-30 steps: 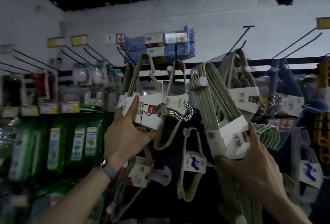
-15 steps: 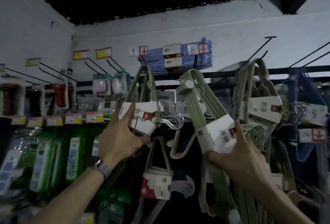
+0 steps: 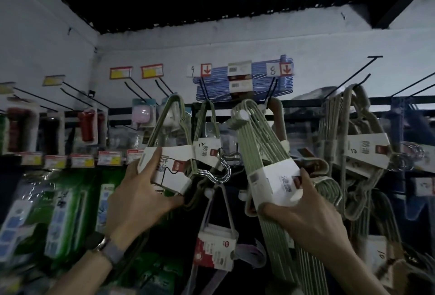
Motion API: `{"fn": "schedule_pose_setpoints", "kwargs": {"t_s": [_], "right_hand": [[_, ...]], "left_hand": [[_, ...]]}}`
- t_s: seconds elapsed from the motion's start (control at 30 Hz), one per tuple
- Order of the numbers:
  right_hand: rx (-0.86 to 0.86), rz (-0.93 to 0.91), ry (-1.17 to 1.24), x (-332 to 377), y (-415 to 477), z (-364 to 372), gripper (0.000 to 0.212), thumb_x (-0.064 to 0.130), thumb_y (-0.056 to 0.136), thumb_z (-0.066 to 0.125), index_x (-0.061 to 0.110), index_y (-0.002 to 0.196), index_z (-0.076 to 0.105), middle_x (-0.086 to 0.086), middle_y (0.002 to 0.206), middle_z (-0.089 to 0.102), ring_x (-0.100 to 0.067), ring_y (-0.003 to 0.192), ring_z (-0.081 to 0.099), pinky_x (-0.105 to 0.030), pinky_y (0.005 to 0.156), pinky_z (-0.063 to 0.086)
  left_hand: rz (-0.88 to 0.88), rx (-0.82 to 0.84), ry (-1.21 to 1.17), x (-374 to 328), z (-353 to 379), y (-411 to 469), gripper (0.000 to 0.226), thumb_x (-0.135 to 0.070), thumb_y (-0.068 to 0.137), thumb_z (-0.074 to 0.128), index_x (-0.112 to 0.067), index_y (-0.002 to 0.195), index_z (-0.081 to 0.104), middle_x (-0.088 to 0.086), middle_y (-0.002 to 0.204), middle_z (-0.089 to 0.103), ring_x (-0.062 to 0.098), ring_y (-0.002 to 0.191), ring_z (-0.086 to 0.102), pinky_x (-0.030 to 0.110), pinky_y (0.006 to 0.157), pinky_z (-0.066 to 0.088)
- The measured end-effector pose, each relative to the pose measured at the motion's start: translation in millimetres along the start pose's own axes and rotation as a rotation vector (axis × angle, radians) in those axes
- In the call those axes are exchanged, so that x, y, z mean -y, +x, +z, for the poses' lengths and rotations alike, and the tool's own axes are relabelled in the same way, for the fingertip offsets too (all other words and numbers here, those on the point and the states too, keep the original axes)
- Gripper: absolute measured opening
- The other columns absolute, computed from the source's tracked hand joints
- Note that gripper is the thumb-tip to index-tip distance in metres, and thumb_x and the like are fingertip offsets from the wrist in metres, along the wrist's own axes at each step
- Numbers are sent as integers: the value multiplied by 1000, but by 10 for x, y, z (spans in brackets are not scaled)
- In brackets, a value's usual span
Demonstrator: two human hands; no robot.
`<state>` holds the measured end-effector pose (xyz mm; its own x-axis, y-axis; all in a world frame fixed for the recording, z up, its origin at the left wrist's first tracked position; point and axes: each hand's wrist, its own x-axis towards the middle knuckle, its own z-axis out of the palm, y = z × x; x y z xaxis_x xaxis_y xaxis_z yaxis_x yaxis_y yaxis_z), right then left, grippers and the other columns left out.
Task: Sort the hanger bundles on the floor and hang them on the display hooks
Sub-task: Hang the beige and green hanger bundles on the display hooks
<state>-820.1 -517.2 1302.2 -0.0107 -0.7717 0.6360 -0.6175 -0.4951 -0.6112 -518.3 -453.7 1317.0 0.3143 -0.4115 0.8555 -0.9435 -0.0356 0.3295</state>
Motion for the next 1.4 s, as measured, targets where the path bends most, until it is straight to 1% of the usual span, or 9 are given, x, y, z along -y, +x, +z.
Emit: {"fn": "schedule_pose_setpoints", "kwargs": {"t_s": [0.1,0.27,0.43,0.57,0.77,0.97,1.07,1.2,1.4], "right_hand": [[-70,-73,-7,144,-48,34,133,86,48,63,40,159,8,5,113,65,-28,95,65,-42,79,54],[-159,-115,-80,486,75,36,134,89,47,61,44,159,3,0,115,65,-32,98,64,-43,81,55],[-186,-188,-130,774,319,-28,135,90,43,56,43,159,6,-1,110,66,-32,93,66,-39,75,54],[-105,-118,-204,924,645,-19,127,93,36,52,30,144,31,-2,105,62,-34,100,64,-43,81,54],[-61,-61,-225,995,976,145,128,93,31,52,25,138,39,-5,110,65,-35,106,65,-45,91,56],[-157,-72,-127,1128,1198,363,123,83,59,70,21,155,27,-7,111,65,-35,106,65,-38,78,47],[-195,-90,-107,1169,1254,443,131,81,59,71,21,161,15,-10,116,67,-37,107,65,-37,75,47],[-198,-71,-82,1170,1231,532,134,84,56,67,23,163,15,-10,112,67,-37,102,66,-40,76,53],[-250,-64,-65,1131,1123,718,134,85,57,68,26,162,9,-12,113,65,-38,100,65,-37,67,47]], "left_hand": [[10,-3,-26,29,-54,16,124,-68,60,83,-56,158,9,4,165,25,30,130,55,39,85,57],[29,-3,-24,121,-186,-26,125,-85,44,59,-63,154,4,6,166,25,32,117,63,41,82,61],[3,-13,-4,209,-351,-30,124,-81,49,69,-68,151,-2,6,165,24,33,118,62,40,81,59],[-49,-27,47,200,-483,-37,119,-64,65,81,-60,156,4,7,164,24,35,130,53,38,87,53],[-38,-8,85,252,-629,37,121,-72,64,77,-57,157,1,6,162,25,34,130,54,42,88,54],[-4,16,104,332,-621,33,125,-83,51,62,-61,154,-5,-2,154,32,29,119,59,41,80,58],[16,20,97,384,-612,-3,129,-82,52,69,-58,156,-3,-5,150,35,24,116,58,36,75,57],[29,19,121,455,-604,-46,130,-84,53,68,-55,157,-3,-7,153,34,19,118,58,32,71,56],[-7,9,138,480,-631,-58,129,-81,55,73,-58,156,-5,-9,163,22,19,129,53,32,80,55]]}}
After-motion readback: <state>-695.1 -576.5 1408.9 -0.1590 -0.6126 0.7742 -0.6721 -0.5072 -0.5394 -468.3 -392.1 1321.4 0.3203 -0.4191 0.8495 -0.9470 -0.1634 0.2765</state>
